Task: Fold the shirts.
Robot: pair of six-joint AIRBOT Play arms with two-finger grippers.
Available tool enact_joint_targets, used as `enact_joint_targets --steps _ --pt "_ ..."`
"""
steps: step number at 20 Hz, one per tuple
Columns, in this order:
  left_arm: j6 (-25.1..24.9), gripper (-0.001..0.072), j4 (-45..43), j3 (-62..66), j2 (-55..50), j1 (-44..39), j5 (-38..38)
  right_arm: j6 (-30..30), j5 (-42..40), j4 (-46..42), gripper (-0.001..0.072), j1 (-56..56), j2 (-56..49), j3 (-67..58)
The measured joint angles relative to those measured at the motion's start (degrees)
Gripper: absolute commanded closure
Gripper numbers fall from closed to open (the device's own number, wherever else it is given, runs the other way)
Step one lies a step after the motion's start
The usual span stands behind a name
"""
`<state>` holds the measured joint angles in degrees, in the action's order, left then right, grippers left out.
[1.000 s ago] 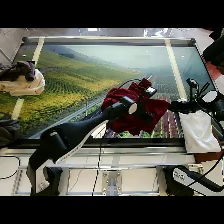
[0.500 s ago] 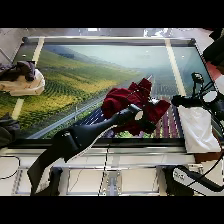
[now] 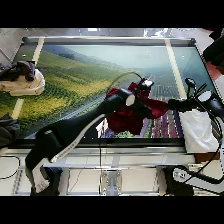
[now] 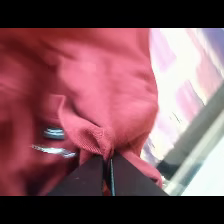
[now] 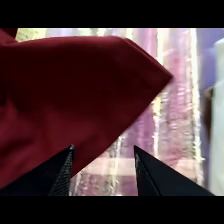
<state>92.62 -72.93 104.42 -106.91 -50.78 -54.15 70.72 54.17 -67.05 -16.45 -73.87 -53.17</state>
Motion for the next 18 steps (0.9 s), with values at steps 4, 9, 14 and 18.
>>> enact_joint_targets --steps 4,9,14,18 --pt "0.1 0.0697 -12.1 0.0 8.4 4.6 -6.8 -3.8 1.8 10.8 0.0278 1.6 -2.4 0.0" --pt "1.6 0.0697 -24.9 0.0 13.1 11.0 -15.4 -7.6 4.9 18.4 0.0279 9.4 -3.2 0.0" --pt "2.4 0.0697 -31.5 0.0 13.9 17.1 -20.4 -5.6 3.3 15.8 0.0280 17.6 -3.3 0.1" --pt "2.6 0.0697 -33.4 0.0 14.1 20.2 -22.0 -1.4 2.3 10.1 0.0280 20.1 -3.9 1.2"
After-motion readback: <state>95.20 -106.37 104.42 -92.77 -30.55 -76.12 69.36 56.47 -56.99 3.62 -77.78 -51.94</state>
